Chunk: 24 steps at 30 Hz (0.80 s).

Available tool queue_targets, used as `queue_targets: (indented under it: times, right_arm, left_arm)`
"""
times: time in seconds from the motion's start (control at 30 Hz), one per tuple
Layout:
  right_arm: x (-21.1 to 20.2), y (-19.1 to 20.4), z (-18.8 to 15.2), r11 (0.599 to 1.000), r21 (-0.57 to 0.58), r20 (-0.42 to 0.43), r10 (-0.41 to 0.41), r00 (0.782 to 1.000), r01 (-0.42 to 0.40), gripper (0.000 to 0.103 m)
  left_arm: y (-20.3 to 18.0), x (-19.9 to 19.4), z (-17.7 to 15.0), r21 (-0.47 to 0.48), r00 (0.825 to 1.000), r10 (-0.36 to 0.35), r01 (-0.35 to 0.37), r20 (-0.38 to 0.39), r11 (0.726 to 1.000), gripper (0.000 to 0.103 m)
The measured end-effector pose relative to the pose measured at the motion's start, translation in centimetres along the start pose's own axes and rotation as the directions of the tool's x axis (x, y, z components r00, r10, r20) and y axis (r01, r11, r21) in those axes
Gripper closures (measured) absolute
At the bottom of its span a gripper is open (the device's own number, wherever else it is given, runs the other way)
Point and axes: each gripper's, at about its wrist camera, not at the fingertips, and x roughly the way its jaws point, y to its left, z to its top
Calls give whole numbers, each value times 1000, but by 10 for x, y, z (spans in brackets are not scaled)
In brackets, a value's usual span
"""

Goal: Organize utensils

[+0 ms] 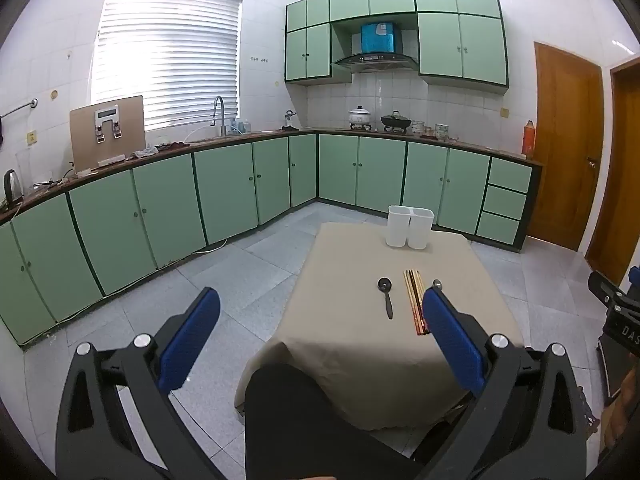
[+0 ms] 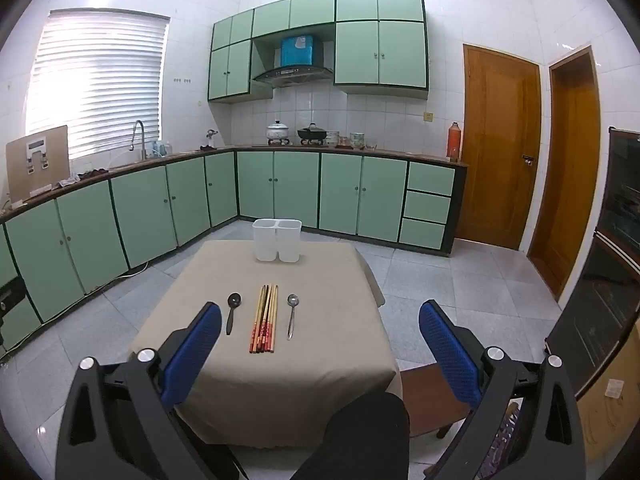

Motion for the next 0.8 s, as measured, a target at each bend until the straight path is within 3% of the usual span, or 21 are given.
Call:
queue_targets:
  times: [0.8]
  right_arm:
    - [-1, -4, -5, 1000, 1, 14, 1, 1000, -1, 6]
  left_arm:
    - [-6, 1, -2, 4, 1000, 12, -12, 9, 1000, 5]
